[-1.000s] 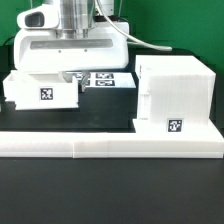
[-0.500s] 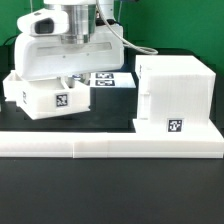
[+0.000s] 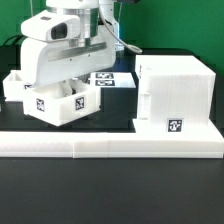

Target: Assemble drawer

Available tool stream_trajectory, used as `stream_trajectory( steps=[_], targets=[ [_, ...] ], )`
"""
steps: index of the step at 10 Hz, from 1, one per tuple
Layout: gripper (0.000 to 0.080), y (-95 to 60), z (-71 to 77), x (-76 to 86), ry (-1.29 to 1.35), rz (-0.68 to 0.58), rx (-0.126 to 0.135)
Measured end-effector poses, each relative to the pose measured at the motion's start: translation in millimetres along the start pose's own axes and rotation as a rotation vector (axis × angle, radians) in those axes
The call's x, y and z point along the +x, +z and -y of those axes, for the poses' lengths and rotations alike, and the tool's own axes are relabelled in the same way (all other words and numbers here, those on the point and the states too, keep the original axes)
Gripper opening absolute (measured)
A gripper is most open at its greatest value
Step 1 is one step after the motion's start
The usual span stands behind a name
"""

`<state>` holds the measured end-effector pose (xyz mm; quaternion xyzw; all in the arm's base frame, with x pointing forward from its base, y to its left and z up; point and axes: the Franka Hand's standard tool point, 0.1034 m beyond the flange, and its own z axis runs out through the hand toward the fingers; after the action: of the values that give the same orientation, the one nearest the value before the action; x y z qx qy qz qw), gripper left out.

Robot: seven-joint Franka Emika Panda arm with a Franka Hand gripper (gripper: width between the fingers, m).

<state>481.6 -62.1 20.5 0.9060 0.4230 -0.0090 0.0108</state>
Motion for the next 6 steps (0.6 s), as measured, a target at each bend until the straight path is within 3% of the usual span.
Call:
stream_trajectory(
  steps=[4, 6],
  targets=[
    [0.0077, -2.8, -9.1, 21.8, -0.355, 0.036, 0.006],
    [0.0077, -1.4, -9.7, 17.1, -0.478, 0.046, 0.008]
  ],
)
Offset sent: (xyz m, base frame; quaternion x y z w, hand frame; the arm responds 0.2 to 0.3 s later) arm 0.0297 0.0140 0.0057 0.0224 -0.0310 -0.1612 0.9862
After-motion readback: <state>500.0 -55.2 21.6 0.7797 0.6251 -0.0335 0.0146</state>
